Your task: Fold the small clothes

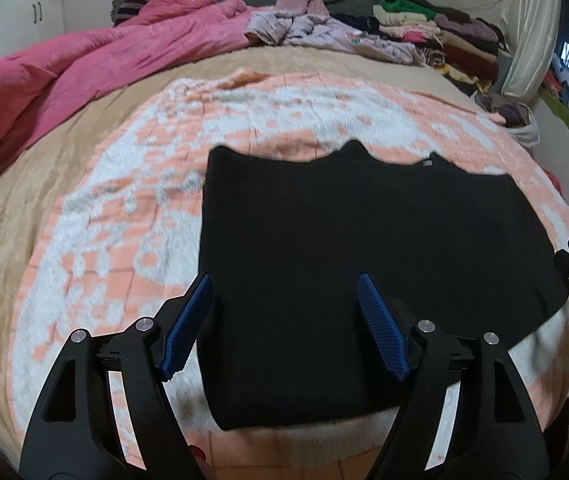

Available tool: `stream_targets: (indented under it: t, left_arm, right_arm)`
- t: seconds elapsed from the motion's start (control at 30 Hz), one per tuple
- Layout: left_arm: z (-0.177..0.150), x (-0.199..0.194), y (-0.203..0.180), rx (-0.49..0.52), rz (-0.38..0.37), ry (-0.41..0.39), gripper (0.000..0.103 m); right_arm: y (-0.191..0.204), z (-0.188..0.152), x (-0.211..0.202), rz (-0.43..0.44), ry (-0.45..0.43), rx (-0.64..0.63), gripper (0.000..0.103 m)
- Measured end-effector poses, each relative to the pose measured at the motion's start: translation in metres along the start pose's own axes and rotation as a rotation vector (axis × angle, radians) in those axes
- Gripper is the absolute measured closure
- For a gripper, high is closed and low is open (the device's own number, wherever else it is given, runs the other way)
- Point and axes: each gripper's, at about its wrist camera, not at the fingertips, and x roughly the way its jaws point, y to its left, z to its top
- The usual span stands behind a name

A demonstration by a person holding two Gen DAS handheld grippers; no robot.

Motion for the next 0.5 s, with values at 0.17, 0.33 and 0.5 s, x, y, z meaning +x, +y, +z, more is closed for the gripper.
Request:
stream_targets:
  t: [0.17, 0.33, 0.5]
  left_arm:
    - [-0.015, 0.011, 0.001, 0.002, 0.007, 0.040, 0.036]
    - [-0.028, 0.018, 0.004, 0.006, 0.011, 0.053, 0.036]
    - [-0.033, 0.021, 0.000, 0.022, 0.032, 0.048, 0.035]
  right_arm:
    - [-0.002, -0.014, 0.009, -0.037, 0.035, -0.005, 0.022]
    - [-0.012, -0.030, 0.024, -0.089, 0.114, 0.011, 0.022]
    - [-0.022, -0.045, 0.034, -0.077, 0.128, 0.070, 0.021]
